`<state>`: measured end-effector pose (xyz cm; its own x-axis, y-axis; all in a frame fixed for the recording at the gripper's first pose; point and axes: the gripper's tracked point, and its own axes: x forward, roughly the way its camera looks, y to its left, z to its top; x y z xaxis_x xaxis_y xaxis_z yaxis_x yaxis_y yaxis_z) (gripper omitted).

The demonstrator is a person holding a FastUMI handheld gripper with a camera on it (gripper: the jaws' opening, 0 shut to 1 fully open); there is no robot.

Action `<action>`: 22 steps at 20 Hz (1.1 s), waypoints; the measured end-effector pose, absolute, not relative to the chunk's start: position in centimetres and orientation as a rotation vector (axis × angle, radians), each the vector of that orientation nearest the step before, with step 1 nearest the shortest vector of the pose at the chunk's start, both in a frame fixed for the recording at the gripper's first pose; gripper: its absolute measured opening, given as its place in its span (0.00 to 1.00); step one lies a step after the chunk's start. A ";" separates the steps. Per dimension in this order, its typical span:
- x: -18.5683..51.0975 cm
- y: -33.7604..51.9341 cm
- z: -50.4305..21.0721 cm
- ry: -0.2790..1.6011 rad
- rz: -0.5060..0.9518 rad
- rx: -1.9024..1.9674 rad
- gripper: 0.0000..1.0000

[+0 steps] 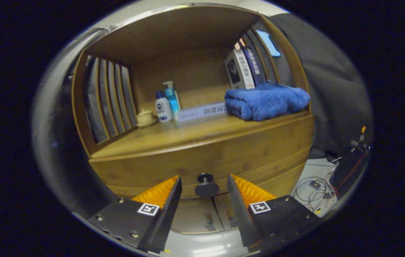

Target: Pull open the drawer, take out the items inside it, and place them on the countertop above the cabinet.

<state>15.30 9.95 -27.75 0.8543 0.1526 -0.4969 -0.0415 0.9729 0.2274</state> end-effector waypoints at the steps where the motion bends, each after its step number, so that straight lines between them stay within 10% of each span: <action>1: 15.8 10.5 -28.2 0.548 0.113 0.219 0.77; 9: 16.9 10.3 -30.7 0.584 0.134 0.174 0.44; 22: 15.0 9.9 -30.4 0.601 0.137 0.127 0.36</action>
